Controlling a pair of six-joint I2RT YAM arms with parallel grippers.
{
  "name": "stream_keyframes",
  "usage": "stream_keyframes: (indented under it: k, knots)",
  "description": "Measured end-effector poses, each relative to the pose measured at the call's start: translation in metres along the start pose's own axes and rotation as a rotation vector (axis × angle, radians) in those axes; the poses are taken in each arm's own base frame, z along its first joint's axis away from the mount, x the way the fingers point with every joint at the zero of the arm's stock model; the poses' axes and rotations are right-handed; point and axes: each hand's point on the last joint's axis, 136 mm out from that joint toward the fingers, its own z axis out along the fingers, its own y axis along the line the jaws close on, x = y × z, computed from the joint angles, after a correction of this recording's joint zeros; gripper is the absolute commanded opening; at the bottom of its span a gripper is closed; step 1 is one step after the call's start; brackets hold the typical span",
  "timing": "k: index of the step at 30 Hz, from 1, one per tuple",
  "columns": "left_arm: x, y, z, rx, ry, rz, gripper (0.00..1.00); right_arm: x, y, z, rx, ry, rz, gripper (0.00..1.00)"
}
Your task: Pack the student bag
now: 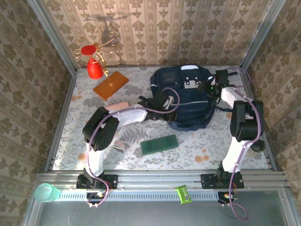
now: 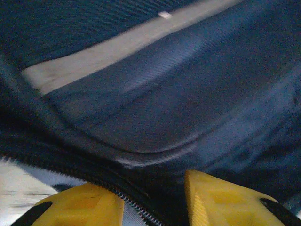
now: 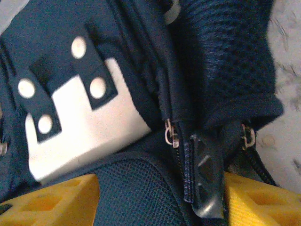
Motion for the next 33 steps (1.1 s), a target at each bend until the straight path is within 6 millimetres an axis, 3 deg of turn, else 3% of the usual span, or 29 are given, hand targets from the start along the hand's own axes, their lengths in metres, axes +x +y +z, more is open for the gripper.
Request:
stream_keyframes:
  k: [7,10,13,15,17,20,23,25,28,31,33]
  knots:
    - [0.012,-0.087,0.006,0.175,0.054,0.147,0.51,-0.027,0.041,0.032,-0.003,0.019,-0.102,0.69]
    - [0.004,-0.096,-0.009,0.192,0.003,0.206,0.55,-0.027,0.052,0.029,0.022,0.033,-0.147,0.72]
    - [-0.007,-0.078,-0.038,0.149,-0.07,0.204,0.57,-0.026,0.054,0.014,0.067,0.03,-0.193,0.73]
    - [-0.016,-0.055,-0.058,0.106,-0.125,0.163,0.59,-0.02,0.053,0.0,0.088,0.029,-0.219,0.73]
    - [-0.026,-0.017,-0.077,0.049,-0.188,0.081,0.6,-0.006,0.056,-0.024,0.085,0.028,-0.246,0.73]
    - [-0.026,0.046,-0.095,-0.052,-0.251,-0.065,0.69,0.027,0.065,-0.063,0.057,0.03,-0.293,0.73]
    - [-0.015,0.089,-0.099,-0.126,-0.251,-0.168,0.71,0.078,0.083,-0.096,-0.008,0.055,-0.368,0.73]
    - [-0.011,0.096,-0.097,-0.139,-0.244,-0.196,0.73,0.113,0.087,-0.107,-0.048,0.095,-0.406,0.73]
    - [-0.012,0.097,-0.094,-0.135,-0.253,-0.219,0.77,0.15,0.067,-0.106,-0.041,0.167,-0.41,0.72]
    - [-0.011,0.102,-0.092,-0.133,-0.278,-0.252,0.83,0.169,0.042,-0.097,0.002,0.222,-0.389,0.72]
    - [-0.003,0.108,-0.089,-0.143,-0.277,-0.279,0.86,0.173,0.037,-0.092,0.012,0.232,-0.383,0.72]
